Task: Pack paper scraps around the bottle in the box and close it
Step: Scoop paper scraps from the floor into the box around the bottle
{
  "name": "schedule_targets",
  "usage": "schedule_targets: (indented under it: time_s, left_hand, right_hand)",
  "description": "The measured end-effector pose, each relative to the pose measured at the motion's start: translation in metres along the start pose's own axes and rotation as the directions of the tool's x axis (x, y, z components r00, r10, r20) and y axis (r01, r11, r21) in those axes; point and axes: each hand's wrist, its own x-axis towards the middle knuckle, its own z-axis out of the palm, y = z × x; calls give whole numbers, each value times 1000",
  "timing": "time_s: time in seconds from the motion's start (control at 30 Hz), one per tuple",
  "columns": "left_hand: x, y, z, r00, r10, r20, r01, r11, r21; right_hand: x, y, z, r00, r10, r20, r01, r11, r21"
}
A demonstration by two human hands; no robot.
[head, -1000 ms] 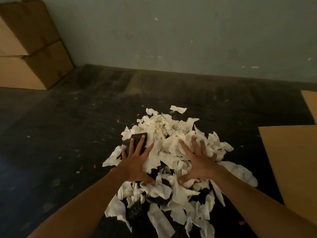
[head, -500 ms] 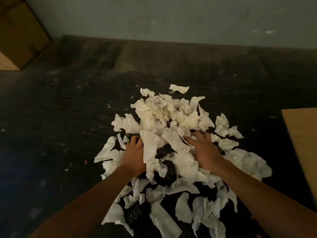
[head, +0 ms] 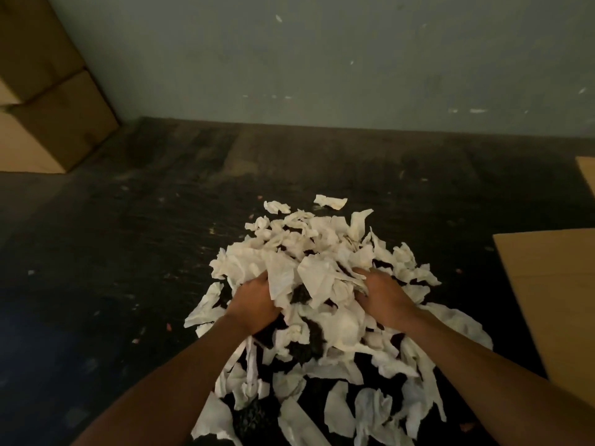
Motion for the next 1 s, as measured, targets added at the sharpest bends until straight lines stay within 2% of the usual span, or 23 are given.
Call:
schedule_targets:
  time_s: [0.23,0.37,0.47,0.57,0.7,1.0]
  left_hand:
    - [-17,11,-52,990,-36,-138,24,995,-93]
    - [-29,33,-81,968,-36,-249,-9,984,-179]
    - [-35,43,-100,959,-81,-273,17,973,-230]
    - [-41,59,-117,951,-107,-289,27,963,-267]
    - [-53,98,-140,937,-88,-339,-5,965,-263]
    - [-59,231,-147,892,-75,-446,-35,972,-234]
  right_hand:
    - [-31,-21,-70,994,-46,-101,63,983,175]
    - [-54,-36,-109,978,-121,-167,152,971,185]
    - [-77,-47,-138,964,-158,-214,196,966,170]
    - [-94,-48,-163,962,-147,-231,176,978,112]
    - [-114,-32,-197,969,-86,-231,93,995,21]
    - [-191,51,-284,927,-164,-338,178,984,9]
